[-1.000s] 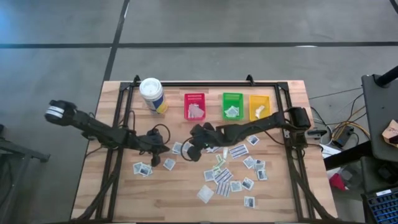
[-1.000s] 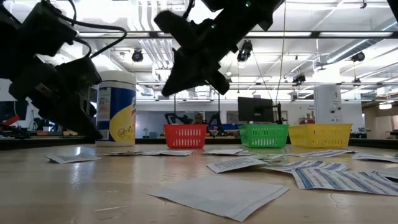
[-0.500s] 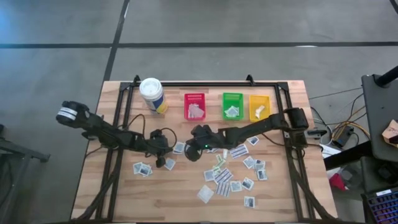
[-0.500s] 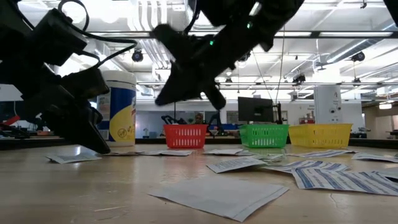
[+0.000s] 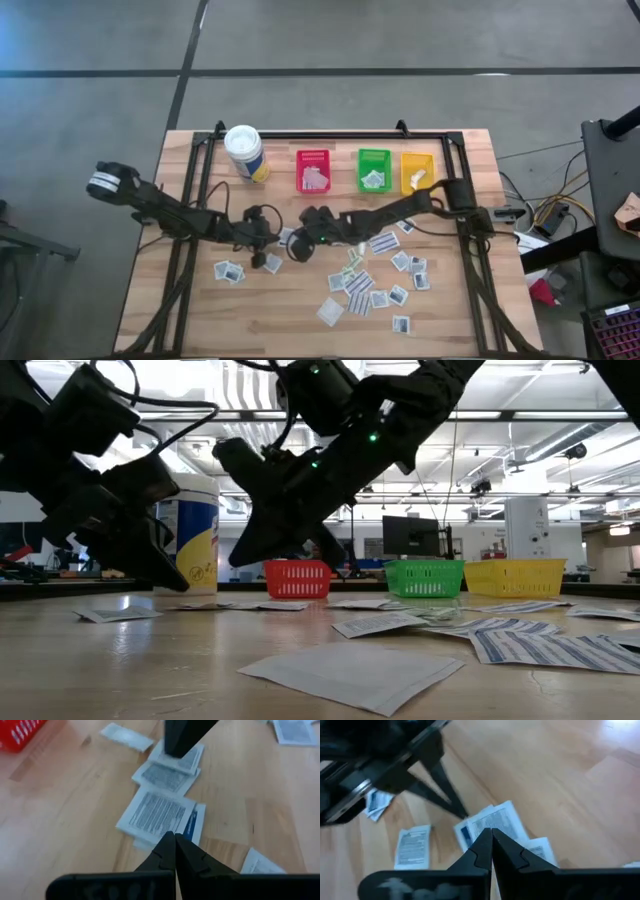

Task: Pick & Place First Aid Supplies
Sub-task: Put the alcohol pad in the green bin

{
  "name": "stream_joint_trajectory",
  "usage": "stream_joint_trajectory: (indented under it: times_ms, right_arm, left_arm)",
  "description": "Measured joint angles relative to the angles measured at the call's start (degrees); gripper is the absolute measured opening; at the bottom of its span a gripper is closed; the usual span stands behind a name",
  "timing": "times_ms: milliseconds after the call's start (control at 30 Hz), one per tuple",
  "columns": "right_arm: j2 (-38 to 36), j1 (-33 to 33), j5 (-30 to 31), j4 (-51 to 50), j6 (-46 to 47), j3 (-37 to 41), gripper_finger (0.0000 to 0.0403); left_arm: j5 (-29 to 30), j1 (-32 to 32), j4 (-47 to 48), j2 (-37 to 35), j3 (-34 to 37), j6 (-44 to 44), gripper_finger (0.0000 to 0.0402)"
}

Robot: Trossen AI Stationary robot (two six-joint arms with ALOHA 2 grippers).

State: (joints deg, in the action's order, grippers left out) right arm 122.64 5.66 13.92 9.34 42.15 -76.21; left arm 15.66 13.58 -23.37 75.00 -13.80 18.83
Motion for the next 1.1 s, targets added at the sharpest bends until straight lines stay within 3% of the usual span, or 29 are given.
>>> stream_joint_trajectory:
  times_ms: [133,767,1100]
  right_arm:
    - [1.13,-0.71,-0.52,0.03,0.24,-1.29,0.0008]
    - [1.15,-2.5,-3.7,0.01,6.69,-1.19,0.0009]
    - [1.15,-2.94,-3.99,-0.17,11.14,-1.17,0.0068]
  left_arm:
    - [0.85,0.0,-3.59,2.4,-0.19,-0.85,0.0]
    - [-1.0,0.5,-3.46,5.65,0.72,1.07,0.0]
    - [-1.08,0.5,-3.78,5.72,0.87,0.75,0.0]
